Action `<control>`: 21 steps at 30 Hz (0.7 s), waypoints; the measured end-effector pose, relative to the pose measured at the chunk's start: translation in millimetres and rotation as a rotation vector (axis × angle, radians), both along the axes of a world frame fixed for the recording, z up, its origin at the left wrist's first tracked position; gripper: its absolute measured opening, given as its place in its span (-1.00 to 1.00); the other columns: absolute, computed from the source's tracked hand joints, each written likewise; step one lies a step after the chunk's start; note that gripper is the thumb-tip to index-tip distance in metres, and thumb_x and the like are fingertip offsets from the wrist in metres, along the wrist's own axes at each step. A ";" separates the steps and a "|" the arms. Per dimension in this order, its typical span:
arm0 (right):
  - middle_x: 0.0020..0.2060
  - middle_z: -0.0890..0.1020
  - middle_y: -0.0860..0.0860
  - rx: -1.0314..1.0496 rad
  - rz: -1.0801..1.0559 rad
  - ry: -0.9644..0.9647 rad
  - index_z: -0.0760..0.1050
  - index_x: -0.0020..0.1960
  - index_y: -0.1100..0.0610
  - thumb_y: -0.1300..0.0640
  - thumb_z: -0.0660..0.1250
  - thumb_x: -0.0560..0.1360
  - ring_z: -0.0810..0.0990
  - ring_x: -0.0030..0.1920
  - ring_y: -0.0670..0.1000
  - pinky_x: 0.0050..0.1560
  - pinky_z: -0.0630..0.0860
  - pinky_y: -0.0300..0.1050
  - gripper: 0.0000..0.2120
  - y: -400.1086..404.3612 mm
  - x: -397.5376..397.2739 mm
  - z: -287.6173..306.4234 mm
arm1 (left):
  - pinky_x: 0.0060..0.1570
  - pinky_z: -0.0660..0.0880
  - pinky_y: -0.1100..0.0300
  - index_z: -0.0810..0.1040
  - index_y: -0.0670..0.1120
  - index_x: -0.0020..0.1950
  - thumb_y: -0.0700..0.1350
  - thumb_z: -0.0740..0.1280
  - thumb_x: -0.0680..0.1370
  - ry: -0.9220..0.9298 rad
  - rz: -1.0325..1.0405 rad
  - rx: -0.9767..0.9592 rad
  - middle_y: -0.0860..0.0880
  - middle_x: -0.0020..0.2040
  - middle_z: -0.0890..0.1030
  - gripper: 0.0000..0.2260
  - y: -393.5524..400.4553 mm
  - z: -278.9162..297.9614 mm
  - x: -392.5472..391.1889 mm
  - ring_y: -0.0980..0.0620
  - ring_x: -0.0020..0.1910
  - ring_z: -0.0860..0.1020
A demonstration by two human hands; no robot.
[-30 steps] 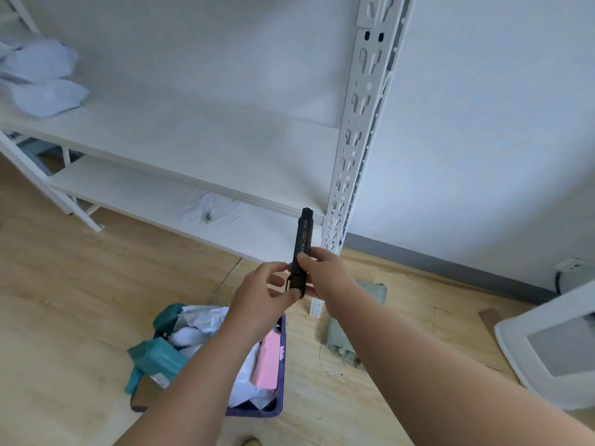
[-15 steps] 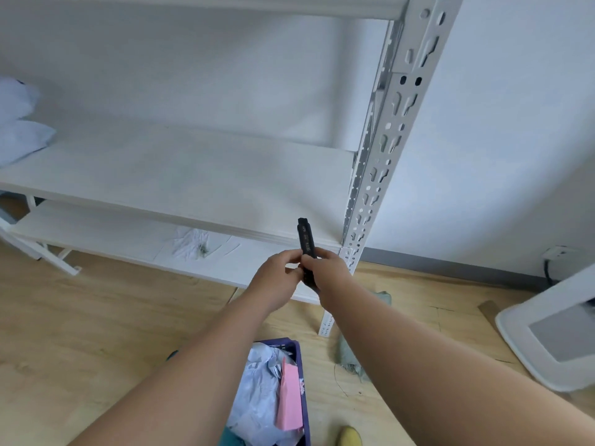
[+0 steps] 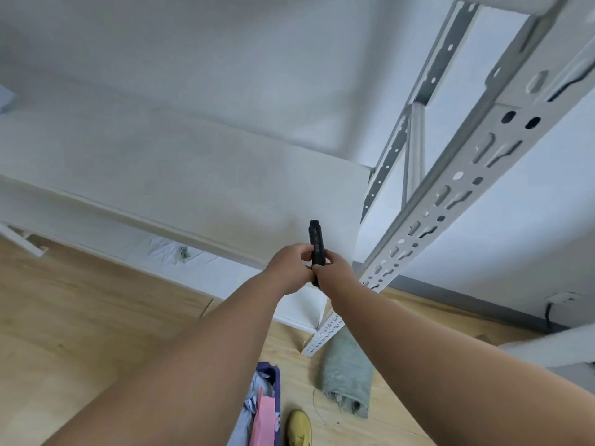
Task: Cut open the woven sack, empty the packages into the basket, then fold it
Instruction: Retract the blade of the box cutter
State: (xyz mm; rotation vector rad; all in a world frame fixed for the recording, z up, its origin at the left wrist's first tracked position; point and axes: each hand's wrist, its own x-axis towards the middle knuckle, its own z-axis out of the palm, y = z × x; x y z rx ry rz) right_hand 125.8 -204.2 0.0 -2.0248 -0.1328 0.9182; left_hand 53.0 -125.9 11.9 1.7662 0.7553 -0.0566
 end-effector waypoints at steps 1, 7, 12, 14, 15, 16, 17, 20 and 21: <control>-0.01 0.63 0.12 -0.022 0.011 -0.025 0.36 0.40 0.00 0.25 0.23 0.48 0.63 -0.03 0.14 0.07 0.59 0.03 -0.51 2.6 5.0 -3.9 | 0.18 0.51 0.05 0.54 -0.02 0.28 -0.31 0.30 0.46 -0.006 0.017 -0.024 0.01 0.22 0.58 -0.58 2.8 -4.4 6.4 -0.04 0.16 0.57; -0.01 0.63 0.05 -0.097 0.016 -0.090 0.29 0.41 -0.01 0.27 0.27 0.44 0.65 -0.03 0.11 0.06 0.60 0.05 -0.44 19.4 25.8 -20.8 | 0.22 0.47 0.12 0.49 -0.09 0.34 -0.32 0.23 0.51 -0.039 0.147 -0.142 0.00 0.21 0.61 -0.59 17.7 -25.3 29.1 -0.01 0.19 0.55; 0.14 0.55 0.14 -0.197 0.059 -0.179 0.32 0.42 -0.02 0.23 0.21 0.43 0.62 0.00 0.14 -0.16 0.56 -0.09 -0.43 24.3 32.3 -23.4 | 0.26 0.41 0.16 0.48 -0.10 0.35 -0.30 0.19 0.54 -0.041 0.114 -0.120 -0.03 0.25 0.58 -0.61 23.8 -30.4 40.9 -0.01 0.25 0.52; 0.16 0.53 0.15 -0.221 0.091 -0.195 0.33 0.42 -0.02 0.22 0.21 0.44 0.60 0.03 0.15 -0.17 0.51 -0.11 -0.45 22.3 33.8 -21.6 | 0.30 0.42 0.10 0.46 -0.09 0.37 -0.31 0.19 0.53 -0.032 0.109 -0.105 -0.03 0.28 0.57 -0.58 21.8 -34.2 43.8 -0.01 0.26 0.52; 0.18 0.51 0.15 -0.236 0.107 -0.205 0.34 0.41 -0.01 0.21 0.21 0.45 0.59 0.04 0.14 -0.15 0.50 -0.11 -0.47 21.5 33.6 -18.4 | 0.30 0.43 0.08 0.45 -0.08 0.38 -0.30 0.20 0.52 -0.023 0.104 -0.100 -0.04 0.29 0.57 -0.57 20.3 -33.7 44.1 -0.01 0.25 0.52; 0.19 0.50 0.14 -0.251 0.121 -0.214 0.35 0.40 -0.01 0.21 0.22 0.46 0.58 0.04 0.14 -0.11 0.50 -0.11 -0.49 20.2 34.7 -18.6 | 0.28 0.44 0.08 0.43 -0.06 0.40 -0.29 0.21 0.52 -0.016 0.096 -0.094 -0.04 0.29 0.56 -0.56 19.7 -36.8 45.0 -0.01 0.25 0.52; 0.18 0.51 0.13 -0.260 0.138 -0.223 0.37 0.39 -0.01 0.20 0.22 0.46 0.58 0.04 0.13 -0.09 0.51 -0.10 -0.50 18.5 35.4 -19.5 | 0.26 0.45 0.10 0.41 -0.03 0.43 -0.25 0.22 0.53 0.001 0.087 -0.073 -0.04 0.29 0.54 -0.55 18.6 -35.0 43.6 0.00 0.25 0.51; 0.13 0.60 0.08 -0.250 0.227 -0.237 0.36 0.41 -0.02 0.19 0.20 0.47 0.60 0.06 0.11 -0.01 0.53 -0.07 -0.49 11.6 28.2 -15.0 | 0.20 0.43 0.15 0.31 0.02 0.48 -0.21 0.23 0.55 0.024 0.065 -0.023 -0.06 0.35 0.46 -0.50 15.1 -30.8 34.5 -0.02 0.32 0.45; 0.15 0.60 0.07 -0.229 0.230 -0.249 0.32 0.44 -0.01 0.20 0.20 0.48 0.59 0.09 0.11 0.03 0.52 -0.06 -0.47 9.9 25.7 -11.3 | 0.22 0.42 0.14 0.28 0.02 0.50 -0.22 0.23 0.54 0.019 0.074 -0.015 -0.05 0.39 0.42 -0.48 13.3 -26.3 30.2 -0.01 0.35 0.42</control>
